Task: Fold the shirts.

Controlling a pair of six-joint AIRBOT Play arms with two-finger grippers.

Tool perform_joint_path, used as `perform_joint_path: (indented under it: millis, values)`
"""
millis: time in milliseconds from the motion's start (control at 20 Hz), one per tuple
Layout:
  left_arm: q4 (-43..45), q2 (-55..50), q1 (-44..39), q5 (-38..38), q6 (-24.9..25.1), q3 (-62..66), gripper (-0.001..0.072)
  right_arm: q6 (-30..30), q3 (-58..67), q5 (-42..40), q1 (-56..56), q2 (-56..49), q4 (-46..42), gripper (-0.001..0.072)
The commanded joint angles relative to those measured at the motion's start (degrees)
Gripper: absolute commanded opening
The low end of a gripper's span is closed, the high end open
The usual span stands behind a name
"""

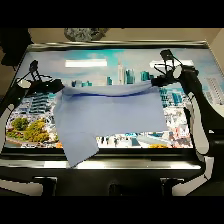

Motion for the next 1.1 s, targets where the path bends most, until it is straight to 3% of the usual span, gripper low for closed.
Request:
perform_joint_path:
  millis: [0, 200, 450, 550, 650, 800, 1000, 1050]
  values:
    - [-0.28, -0.92, 1.22, -0.33, 0.17, 1.6, 0.0028, -0.59, 0.42, -3.26, -0.83, -0.55, -0.02, 0.0048]
    - [-0.31, -1.14, 3.5, 3.48, -3.1, 3.37, 0.0028, 1.14, 0.42, -11.54, -3.61, -0.44, -0.17, 0.0047]
    - [-0.28, -4.94, 1.14, 1.14, -3.45, 3.3, 0.0027, 1.09, 0.42, -7.32, -3.43, -5.09, 4.44, 0.0049]
    - [0.02, -3.74, 1.62, -2.27, -3.23, 3.37, 0.0027, -0.74, 0.42, -3.04, -3.58, -3.8, 3.78, 0.0049]
    - [2.45, -1.55, 3.04, -10.54, -3.28, 3.37, 0.0027, -6.45, 0.42, 5.92, -3.56, -1.16, 0.04, 0.0048]
    - [11.21, -2.27, 3.43, -25.4, -9.01, 1.79, 0.0027, -10.4, 0.15, 22.43, -3.41, -2.08, 0.28, 0.0049]
    - [11.32, -3.8, 3.41, -30.34, -11.91, -1.95, 0.0036, -11.1, 0.17, 27.1, -3.52, -5.53, 0.92, 0.0056]
    - [10.88, -3.54, 3.65, -30.47, -13.42, -1.53, 0.0224, -10.82, 0.28, 25.31, -3.52, -5.27, 1.2, 0.016]
